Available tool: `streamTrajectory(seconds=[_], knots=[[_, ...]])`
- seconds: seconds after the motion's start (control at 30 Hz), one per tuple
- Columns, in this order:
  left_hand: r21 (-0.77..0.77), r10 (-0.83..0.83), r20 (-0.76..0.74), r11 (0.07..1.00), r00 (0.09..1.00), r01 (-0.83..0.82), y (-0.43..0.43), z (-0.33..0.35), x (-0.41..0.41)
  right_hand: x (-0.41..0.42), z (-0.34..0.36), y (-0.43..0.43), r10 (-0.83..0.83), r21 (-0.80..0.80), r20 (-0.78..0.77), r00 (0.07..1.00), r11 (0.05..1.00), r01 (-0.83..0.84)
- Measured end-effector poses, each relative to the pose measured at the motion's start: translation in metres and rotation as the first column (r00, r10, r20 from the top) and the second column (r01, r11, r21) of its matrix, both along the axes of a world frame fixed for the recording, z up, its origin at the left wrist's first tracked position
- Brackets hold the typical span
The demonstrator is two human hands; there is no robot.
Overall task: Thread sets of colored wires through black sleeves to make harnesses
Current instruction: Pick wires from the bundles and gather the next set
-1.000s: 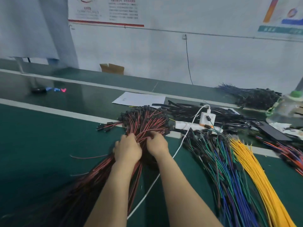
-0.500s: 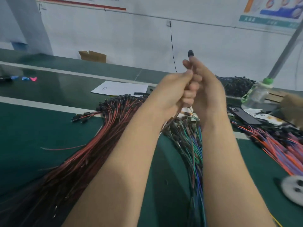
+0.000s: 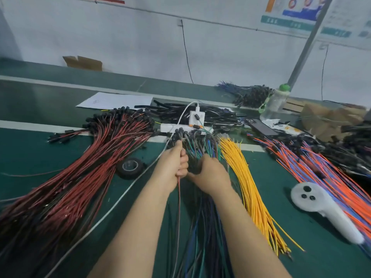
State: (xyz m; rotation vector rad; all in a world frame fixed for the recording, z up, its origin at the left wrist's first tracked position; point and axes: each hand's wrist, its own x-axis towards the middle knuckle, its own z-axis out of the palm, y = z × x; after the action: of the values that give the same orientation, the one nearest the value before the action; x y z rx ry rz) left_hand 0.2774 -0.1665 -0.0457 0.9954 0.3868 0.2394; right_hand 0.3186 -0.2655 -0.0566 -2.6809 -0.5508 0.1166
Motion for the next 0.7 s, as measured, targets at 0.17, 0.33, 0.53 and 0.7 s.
streamTrajectory(seconds=[0.17, 0.33, 0.53, 0.7], knots=[[0.124, 0.119, -0.013, 0.985, 0.993, -0.116, 0.004, -0.035, 0.001, -0.001, 0.0, 0.003, -0.053, -0.034, 0.08, 0.995, 0.998, 0.056], [0.186, 0.137, -0.065, 0.975, 0.988, -0.123, 0.009, -0.038, 0.002, 0.013, 0.015, -0.018, -0.147, 0.3, 0.127, 0.981, 0.948, 0.103], [0.074, 0.02, 0.054, 0.997, 0.998, -0.024, -0.001, -0.035, 0.003, 0.008, 0.024, -0.017, -0.116, 0.945, -0.135, 0.984, 0.283, 0.163], [0.322, -0.072, 0.112, 0.946, 0.991, 0.033, -0.018, -0.034, 0.003, 0.009, 0.008, -0.013, -0.12, 0.799, -0.158, 0.98, 0.568, 0.198]])
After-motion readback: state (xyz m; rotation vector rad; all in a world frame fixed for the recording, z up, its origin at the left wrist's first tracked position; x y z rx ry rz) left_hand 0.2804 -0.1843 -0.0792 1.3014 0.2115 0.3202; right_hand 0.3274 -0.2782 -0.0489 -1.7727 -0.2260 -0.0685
